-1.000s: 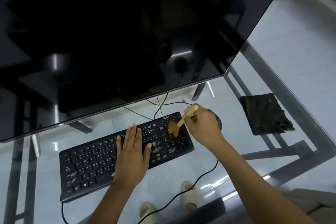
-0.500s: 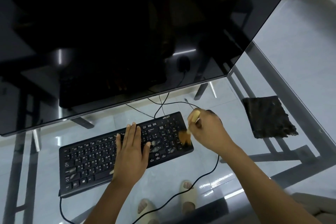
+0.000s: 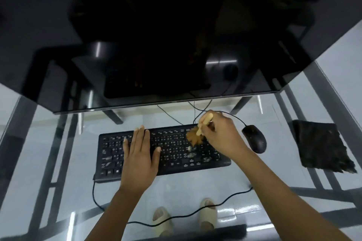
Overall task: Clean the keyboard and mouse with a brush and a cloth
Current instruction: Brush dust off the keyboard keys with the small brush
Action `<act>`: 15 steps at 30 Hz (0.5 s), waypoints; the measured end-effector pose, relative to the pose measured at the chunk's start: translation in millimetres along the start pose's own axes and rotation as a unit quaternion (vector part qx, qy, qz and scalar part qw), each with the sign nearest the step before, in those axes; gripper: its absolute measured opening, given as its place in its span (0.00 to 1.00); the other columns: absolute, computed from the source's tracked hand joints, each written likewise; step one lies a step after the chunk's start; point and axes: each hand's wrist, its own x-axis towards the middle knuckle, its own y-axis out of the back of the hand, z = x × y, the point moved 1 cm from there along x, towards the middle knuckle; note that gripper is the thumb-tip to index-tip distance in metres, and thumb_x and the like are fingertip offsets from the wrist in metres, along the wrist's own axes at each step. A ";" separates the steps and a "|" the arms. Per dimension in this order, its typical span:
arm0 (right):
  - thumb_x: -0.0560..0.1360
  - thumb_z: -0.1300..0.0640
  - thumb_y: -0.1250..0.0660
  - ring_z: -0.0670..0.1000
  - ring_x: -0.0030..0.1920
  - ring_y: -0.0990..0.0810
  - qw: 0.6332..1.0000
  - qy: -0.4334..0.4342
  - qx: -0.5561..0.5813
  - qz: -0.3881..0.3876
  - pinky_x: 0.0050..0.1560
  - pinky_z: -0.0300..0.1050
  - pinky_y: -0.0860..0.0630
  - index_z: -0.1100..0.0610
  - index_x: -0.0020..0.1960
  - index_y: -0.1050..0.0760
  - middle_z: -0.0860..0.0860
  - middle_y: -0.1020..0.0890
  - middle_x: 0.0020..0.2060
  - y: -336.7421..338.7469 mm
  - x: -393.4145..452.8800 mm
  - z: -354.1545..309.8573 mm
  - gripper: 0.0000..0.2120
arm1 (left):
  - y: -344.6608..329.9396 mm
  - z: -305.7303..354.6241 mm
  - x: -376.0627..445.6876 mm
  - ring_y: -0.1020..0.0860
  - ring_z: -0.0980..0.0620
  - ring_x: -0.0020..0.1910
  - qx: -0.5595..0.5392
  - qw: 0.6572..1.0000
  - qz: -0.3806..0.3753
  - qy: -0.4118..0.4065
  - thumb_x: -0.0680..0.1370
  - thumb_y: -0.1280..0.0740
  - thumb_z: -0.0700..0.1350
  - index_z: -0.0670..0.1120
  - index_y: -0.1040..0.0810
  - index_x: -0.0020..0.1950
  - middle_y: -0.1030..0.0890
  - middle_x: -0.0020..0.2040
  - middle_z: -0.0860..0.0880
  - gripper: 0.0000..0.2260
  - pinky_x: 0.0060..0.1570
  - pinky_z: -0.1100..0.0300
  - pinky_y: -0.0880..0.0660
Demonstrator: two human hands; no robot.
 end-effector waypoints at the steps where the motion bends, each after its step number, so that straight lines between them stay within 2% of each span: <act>1: 0.78 0.61 0.37 0.43 0.37 0.19 0.999 0.022 -0.014 0.031 0.40 0.42 0.22 0.55 0.45 0.25 0.47 0.18 0.39 -3.9 1.9 -3.5 0.05 | 1.6 -4.0 -4.6 0.52 0.51 0.77 -0.002 1.000 0.004 0.009 0.81 0.52 0.58 0.40 0.40 0.75 0.43 0.77 0.45 0.29 0.75 0.45 0.54; 3: 0.78 0.63 0.36 0.45 0.40 0.18 0.996 0.034 0.020 0.074 0.42 0.42 0.21 0.56 0.46 0.25 0.48 0.17 0.41 -10.3 6.0 -10.9 0.04 | 4.8 -14.6 -14.3 0.51 0.51 0.77 -0.007 0.999 0.015 0.034 0.80 0.52 0.58 0.40 0.40 0.75 0.43 0.77 0.45 0.30 0.75 0.45 0.54; 5: 0.77 0.62 0.35 0.45 0.39 0.17 0.997 -0.007 0.068 0.018 0.44 0.43 0.20 0.55 0.46 0.25 0.47 0.15 0.37 -19.9 9.4 -18.5 0.03 | 6.7 -27.0 -23.9 0.51 0.51 0.77 -0.012 0.998 0.021 0.059 0.80 0.52 0.58 0.40 0.39 0.75 0.42 0.77 0.45 0.29 0.75 0.45 0.53; 7: 0.78 0.60 0.35 0.40 0.37 0.18 0.998 -0.026 0.046 -0.042 0.43 0.39 0.21 0.55 0.46 0.25 0.46 0.16 0.34 -32.0 7.1 -25.8 0.02 | 7.8 -39.4 -33.8 0.50 0.51 0.77 -0.014 0.996 0.026 0.081 0.80 0.51 0.58 0.40 0.39 0.75 0.42 0.77 0.45 0.29 0.75 0.44 0.52; 9: 0.78 0.60 0.35 0.36 0.38 0.20 0.999 -0.003 0.032 0.020 0.40 0.29 0.27 0.56 0.47 0.25 0.42 0.18 0.35 -38.8 5.9 -33.8 0.02 | 9.6 -49.8 -43.1 0.49 0.50 0.77 -0.017 0.994 0.033 0.101 0.80 0.51 0.58 0.40 0.38 0.74 0.41 0.77 0.45 0.29 0.74 0.43 0.50; 10: 0.78 0.60 0.35 0.36 0.39 0.19 0.998 0.001 0.055 0.041 0.40 0.27 0.27 0.56 0.48 0.24 0.42 0.18 0.36 -40.8 6.0 -36.8 0.01 | 10.5 -54.0 -46.9 0.48 0.49 0.77 -0.018 0.993 0.038 0.111 0.79 0.50 0.58 0.40 0.38 0.74 0.41 0.77 0.44 0.29 0.74 0.43 0.50; 11: 0.78 0.60 0.34 0.37 0.39 0.18 0.997 -0.006 0.076 0.030 0.41 0.28 0.25 0.56 0.48 0.24 0.44 0.17 0.36 -44.0 6.3 -40.5 0.01 | 11.1 -58.3 -50.0 0.48 0.49 0.77 -0.022 0.992 0.044 0.120 0.79 0.50 0.58 0.40 0.38 0.74 0.42 0.77 0.44 0.30 0.74 0.43 0.50; 13: 0.78 0.58 0.34 0.40 0.37 0.17 0.994 -0.038 0.089 -0.051 0.42 0.34 0.21 0.55 0.47 0.24 0.47 0.16 0.35 -56.0 5.8 -46.4 0.02 | 11.1 -65.8 -55.8 0.49 0.49 0.77 -0.036 0.989 0.050 0.138 0.79 0.50 0.59 0.41 0.39 0.75 0.43 0.77 0.45 0.30 0.74 0.43 0.51; 14: 0.78 0.58 0.34 0.39 0.36 0.18 0.995 -0.032 0.065 -0.070 0.41 0.33 0.22 0.55 0.46 0.25 0.46 0.16 0.35 -61.3 4.6 -49.6 0.02 | 11.2 -69.0 -57.8 0.50 0.49 0.77 -0.041 0.987 0.055 0.143 0.79 0.49 0.60 0.41 0.40 0.75 0.43 0.77 0.45 0.31 0.74 0.43 0.51; 15: 0.78 0.59 0.35 0.37 0.36 0.19 0.998 -0.012 0.044 -0.051 0.40 0.29 0.25 0.57 0.47 0.25 0.44 0.18 0.35 -64.7 4.6 -52.2 0.02 | 11.4 -71.6 -59.4 0.50 0.49 0.77 -0.046 0.987 0.060 0.145 0.78 0.49 0.60 0.41 0.41 0.75 0.43 0.77 0.45 0.31 0.74 0.43 0.52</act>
